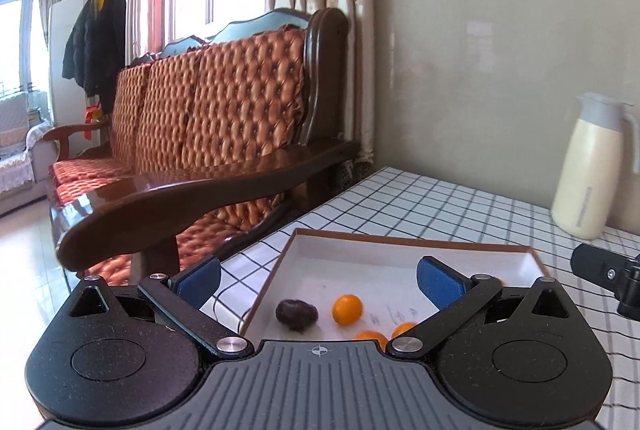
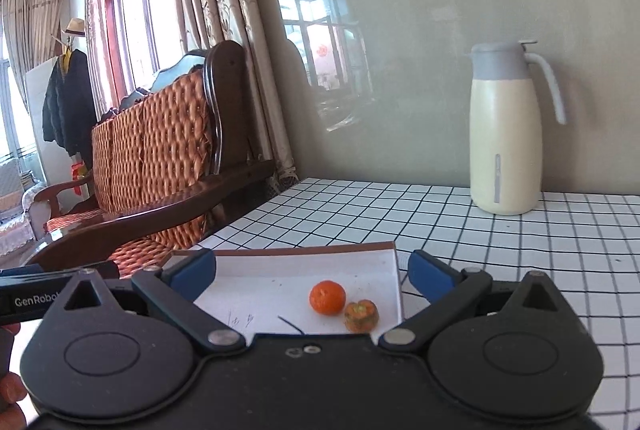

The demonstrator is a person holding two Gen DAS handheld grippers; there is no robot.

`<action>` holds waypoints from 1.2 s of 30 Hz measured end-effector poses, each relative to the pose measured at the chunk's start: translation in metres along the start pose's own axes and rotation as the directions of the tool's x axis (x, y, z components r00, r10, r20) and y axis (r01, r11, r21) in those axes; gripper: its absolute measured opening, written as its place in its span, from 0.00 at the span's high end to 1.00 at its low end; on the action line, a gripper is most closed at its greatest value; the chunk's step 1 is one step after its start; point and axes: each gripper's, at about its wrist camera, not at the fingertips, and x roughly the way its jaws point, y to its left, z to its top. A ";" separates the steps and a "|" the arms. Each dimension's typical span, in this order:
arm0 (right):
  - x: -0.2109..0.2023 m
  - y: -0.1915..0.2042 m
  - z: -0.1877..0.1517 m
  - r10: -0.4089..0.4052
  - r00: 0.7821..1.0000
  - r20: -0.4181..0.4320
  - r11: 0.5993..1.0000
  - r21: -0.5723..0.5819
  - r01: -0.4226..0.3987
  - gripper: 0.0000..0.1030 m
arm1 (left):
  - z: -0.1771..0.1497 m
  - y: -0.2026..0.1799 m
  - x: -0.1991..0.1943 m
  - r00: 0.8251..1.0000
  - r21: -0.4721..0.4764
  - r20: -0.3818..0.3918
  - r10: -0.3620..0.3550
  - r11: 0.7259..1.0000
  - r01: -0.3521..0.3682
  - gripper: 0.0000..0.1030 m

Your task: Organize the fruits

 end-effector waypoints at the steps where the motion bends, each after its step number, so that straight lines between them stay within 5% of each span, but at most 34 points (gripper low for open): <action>1: -0.008 -0.001 0.000 0.000 1.000 0.004 1.000 0.004 0.000 0.06 | 0.000 0.000 -0.009 1.000 0.000 0.003 -0.005 1.000 0.005 0.00; 20: -0.157 0.003 -0.014 -0.058 0.996 0.066 0.998 -0.001 0.058 0.06 | -0.026 -0.006 -0.155 0.990 0.017 0.024 -0.139 0.990 0.139 0.00; 36: -0.164 -0.003 -0.021 -0.078 0.995 0.061 0.997 0.005 0.078 0.06 | -0.033 -0.016 -0.184 0.990 0.077 0.034 -0.140 0.988 0.137 0.00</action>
